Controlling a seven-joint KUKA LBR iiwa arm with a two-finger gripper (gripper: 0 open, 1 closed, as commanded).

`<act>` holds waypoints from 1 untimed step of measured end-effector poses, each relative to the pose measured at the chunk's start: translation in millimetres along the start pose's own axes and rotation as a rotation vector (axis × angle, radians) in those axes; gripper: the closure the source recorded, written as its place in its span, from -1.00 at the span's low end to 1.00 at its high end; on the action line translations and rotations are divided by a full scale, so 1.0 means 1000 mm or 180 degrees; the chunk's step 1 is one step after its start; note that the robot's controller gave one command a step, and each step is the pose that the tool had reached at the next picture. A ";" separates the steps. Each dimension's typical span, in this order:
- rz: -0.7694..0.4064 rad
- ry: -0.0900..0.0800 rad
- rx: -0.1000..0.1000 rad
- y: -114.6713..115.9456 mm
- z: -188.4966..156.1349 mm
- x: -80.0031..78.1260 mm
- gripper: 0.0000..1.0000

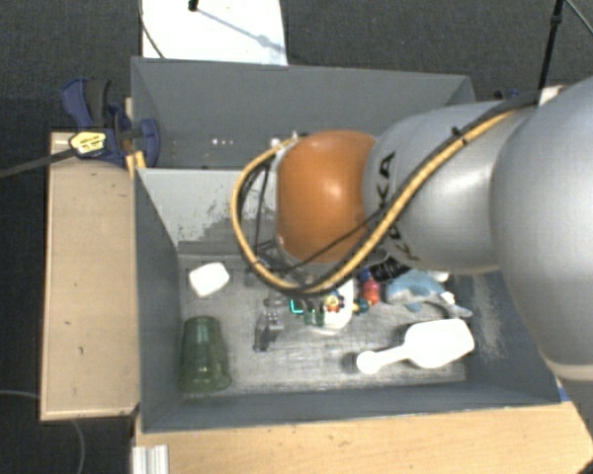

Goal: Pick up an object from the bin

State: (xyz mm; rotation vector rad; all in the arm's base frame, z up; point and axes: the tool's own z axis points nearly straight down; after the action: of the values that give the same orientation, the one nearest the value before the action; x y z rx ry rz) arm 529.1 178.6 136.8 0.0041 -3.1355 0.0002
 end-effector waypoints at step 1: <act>0.0017 -0.0025 -0.0005 -0.001 -0.004 -0.002 -1.00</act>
Offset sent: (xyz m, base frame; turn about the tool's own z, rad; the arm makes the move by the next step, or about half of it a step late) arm 0.0476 0.0611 -0.0668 0.1014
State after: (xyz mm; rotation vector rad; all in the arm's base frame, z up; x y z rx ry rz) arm 531.3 177.8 141.1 -0.0043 -3.1434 -0.0021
